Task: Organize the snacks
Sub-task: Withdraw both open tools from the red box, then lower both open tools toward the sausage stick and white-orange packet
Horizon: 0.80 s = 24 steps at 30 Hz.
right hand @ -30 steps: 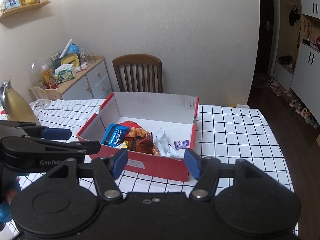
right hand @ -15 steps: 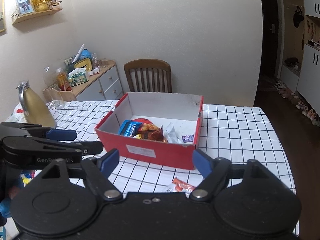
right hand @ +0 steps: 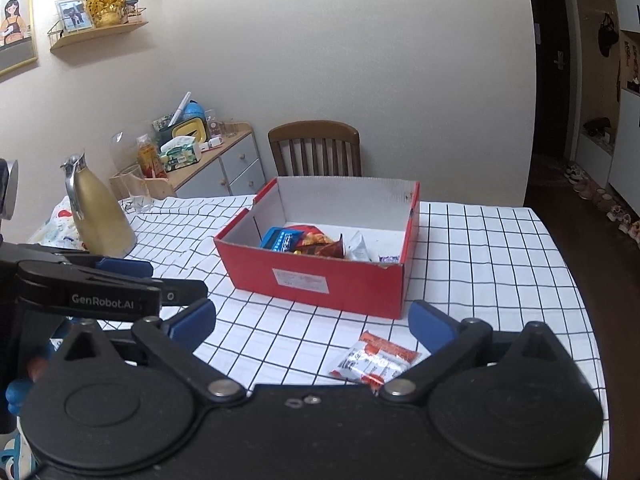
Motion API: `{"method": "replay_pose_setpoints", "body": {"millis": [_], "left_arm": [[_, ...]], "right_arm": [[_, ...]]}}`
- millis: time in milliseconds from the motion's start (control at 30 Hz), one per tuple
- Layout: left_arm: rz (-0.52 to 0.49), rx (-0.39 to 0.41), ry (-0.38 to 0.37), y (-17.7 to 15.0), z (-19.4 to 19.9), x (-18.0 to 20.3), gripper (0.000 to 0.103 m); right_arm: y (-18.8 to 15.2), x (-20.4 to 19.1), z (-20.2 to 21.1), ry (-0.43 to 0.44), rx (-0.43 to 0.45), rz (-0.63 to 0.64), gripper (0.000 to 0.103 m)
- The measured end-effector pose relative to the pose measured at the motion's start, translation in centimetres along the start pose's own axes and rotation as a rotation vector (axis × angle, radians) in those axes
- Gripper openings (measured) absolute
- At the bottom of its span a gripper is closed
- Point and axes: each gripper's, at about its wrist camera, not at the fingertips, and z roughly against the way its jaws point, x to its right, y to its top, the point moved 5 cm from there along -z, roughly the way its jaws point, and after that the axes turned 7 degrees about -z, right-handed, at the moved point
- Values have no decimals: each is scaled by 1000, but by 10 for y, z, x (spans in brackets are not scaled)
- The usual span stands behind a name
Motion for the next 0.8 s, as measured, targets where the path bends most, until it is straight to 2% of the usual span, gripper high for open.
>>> {"method": "replay_pose_setpoints", "body": {"millis": [133,433,800], "left_arm": [[1,-23,6,-16,-2,-1,80],[19,-108,20,-52,-17,-13,80],[-6,-194,12,-92,-43,-25,80]], "right_arm": [[-11,4,-2,1,-17,-3,103],[-34,21,-17,-54,-60,9,103],[-53,42,-49,-56,-170,15,103]]}}
